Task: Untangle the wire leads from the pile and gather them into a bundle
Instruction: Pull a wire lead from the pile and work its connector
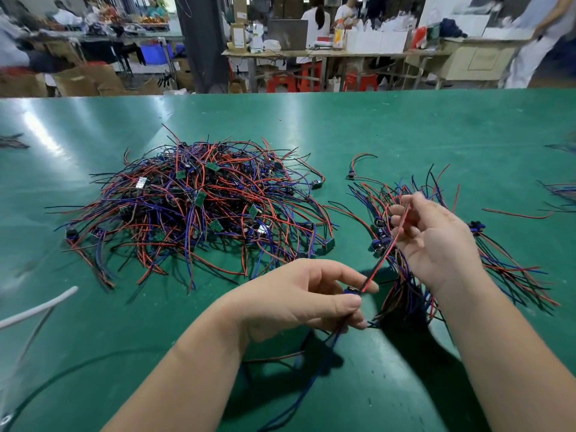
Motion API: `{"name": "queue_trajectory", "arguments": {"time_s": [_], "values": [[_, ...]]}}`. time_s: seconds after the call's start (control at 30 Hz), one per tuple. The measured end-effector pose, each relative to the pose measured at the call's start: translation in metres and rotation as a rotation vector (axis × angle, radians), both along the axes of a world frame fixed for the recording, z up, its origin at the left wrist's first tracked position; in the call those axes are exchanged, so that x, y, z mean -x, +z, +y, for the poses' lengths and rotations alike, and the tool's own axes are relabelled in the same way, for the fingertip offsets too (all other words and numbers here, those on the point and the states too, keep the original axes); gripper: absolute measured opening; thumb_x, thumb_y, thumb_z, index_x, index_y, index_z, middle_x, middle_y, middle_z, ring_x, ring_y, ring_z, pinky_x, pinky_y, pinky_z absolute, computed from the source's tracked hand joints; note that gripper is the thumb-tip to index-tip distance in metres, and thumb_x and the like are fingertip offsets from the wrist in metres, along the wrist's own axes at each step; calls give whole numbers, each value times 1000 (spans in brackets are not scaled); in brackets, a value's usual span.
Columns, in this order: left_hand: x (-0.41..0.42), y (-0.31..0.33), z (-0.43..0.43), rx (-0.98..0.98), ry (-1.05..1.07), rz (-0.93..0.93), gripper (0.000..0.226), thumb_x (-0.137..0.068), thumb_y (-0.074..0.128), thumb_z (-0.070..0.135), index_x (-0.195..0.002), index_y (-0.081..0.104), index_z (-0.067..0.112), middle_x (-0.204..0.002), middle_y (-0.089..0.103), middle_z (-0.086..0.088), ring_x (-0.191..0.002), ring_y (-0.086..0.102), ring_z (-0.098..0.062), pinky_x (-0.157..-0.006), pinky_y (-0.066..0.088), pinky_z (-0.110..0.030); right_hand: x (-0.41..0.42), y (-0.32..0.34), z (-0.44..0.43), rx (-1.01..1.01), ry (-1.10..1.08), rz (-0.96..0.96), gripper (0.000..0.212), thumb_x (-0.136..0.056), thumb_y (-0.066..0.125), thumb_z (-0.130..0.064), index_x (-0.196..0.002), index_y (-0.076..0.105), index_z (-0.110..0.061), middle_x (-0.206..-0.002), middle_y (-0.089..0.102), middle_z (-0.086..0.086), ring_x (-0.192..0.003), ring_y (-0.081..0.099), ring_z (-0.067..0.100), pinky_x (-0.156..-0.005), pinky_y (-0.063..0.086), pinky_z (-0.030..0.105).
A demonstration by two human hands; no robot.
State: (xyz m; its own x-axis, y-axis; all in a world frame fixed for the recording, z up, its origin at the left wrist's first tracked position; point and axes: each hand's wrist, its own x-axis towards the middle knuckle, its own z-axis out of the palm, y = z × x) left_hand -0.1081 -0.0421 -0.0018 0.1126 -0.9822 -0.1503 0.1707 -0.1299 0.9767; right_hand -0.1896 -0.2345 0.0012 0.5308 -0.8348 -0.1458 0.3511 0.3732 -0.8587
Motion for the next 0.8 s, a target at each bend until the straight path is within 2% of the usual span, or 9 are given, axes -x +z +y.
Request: {"name": "queue_trajectory", "arguments": {"time_s": [0.07,0.13,0.23,0.3,0.37,0.47,0.67,0.73,0.8], "values": [[1,2,-1,98,-3,128,16,-86,59,16,-98,67,23,-92,71,-10,-88,69,-15,-80,54,-25,-1,-2,-4,-41,-11,23,18,-99,47,-14,-84,57,-12,-61,66,7,-43,57,10,-43,44,15],[1,4,-4,206,48,268,15,-83,64,14,-89,68,26,-96,73,-12,-91,70,-20,-85,53,-30,-1,-2,2,2,161,87,7,-92,54,-5,-89,57,-10,-66,64,10,-45,58,11,-44,46,17],[0,5,-10,312,230,431,21,-74,73,17,-90,60,20,-89,74,-13,-82,72,-21,-78,57,-29,0,-9,16,189,564,151,35,-54,79,4,-84,68,-10,-74,66,10,-53,60,11,-48,47,17],[1,6,-15,372,386,419,23,-74,67,21,-91,53,16,-84,74,-12,-71,72,-19,-67,57,-26,0,-12,30,269,739,74,27,-58,79,-1,-81,74,-14,-76,68,5,-60,61,11,-53,46,17],[2,4,-19,428,561,297,28,-66,76,20,-86,57,16,-78,71,-7,-61,67,-14,-60,53,-22,-2,-13,37,243,783,-49,32,-57,88,-14,-86,75,-14,-80,67,5,-65,59,13,-57,46,18],[2,-2,-21,470,746,-70,30,-61,81,11,-79,59,20,-69,65,5,-62,57,-10,-63,47,-19,-4,-14,44,149,746,-149,44,-41,95,-27,-79,76,-13,-74,69,3,-59,61,9,-55,49,17],[10,-11,-23,469,746,-296,34,-54,87,24,-75,61,33,-79,66,9,-73,59,-13,-72,49,-35,-5,-7,48,28,620,-203,52,-26,97,-34,-66,75,-9,-62,67,3,-50,60,6,-46,49,16],[11,-11,-22,423,737,-410,33,-56,85,31,-78,60,34,-76,62,8,-69,54,-10,-67,44,-29,-4,-4,46,34,616,-194,53,-26,97,-37,-67,76,-11,-61,65,0,-49,56,4,-45,47,16],[8,-11,-21,410,682,-586,24,-67,77,21,-81,63,33,-75,62,11,-69,56,-5,-67,44,-20,-3,-2,40,28,605,-192,54,-26,97,-37,-68,76,-12,-62,63,-1,-52,56,3,-49,49,14]]}}
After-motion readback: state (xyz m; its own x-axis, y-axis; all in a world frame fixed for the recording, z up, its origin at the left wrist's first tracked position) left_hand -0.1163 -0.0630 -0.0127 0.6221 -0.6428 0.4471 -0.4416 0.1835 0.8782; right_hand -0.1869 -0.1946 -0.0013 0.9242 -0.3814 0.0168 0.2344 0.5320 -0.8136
